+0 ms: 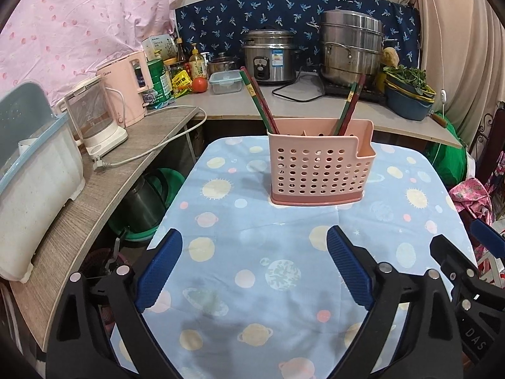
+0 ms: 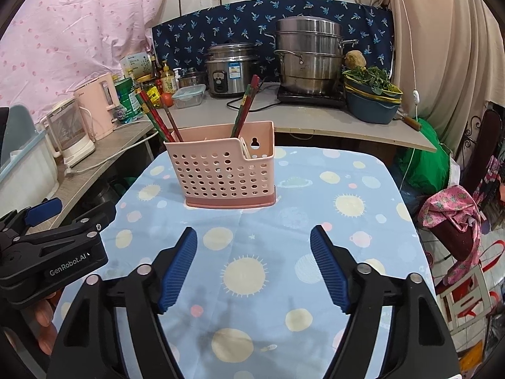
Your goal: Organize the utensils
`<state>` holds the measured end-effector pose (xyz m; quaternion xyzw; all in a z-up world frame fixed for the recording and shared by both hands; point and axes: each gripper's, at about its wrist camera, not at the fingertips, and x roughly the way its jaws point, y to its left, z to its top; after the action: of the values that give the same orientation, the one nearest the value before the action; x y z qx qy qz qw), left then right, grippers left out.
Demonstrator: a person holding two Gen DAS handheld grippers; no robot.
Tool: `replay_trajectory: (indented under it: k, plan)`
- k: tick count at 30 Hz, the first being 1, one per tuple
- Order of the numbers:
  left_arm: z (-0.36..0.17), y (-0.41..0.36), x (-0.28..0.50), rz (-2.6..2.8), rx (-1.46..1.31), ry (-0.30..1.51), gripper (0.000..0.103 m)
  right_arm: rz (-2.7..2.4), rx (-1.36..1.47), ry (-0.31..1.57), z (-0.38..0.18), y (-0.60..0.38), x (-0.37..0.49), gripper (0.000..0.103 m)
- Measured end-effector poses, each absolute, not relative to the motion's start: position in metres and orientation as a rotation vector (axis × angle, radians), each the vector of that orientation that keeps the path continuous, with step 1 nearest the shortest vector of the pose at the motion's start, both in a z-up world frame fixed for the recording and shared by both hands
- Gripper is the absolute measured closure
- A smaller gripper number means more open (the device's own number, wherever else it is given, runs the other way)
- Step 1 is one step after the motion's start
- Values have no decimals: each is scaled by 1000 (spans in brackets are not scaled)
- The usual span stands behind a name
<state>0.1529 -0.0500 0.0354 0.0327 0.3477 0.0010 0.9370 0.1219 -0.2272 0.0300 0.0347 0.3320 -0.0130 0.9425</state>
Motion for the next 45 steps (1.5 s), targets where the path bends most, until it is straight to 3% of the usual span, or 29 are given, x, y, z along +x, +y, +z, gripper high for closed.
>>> replay_trajectory:
  k: [3,13,14,45]
  plan:
    - [32,-48,153,4,67,719,13,-34,60,683,27,-227,122,19]
    - [20,-46,155,23,86,736,9,-55,48,686,19,-227,122,15]
    - [19,-45,155,26,85,737,9,-54,46,689,18,-226,122,6]
    - [-2,-51,159,43,107,779,8,-39,59,745,-3,-223,129,6]
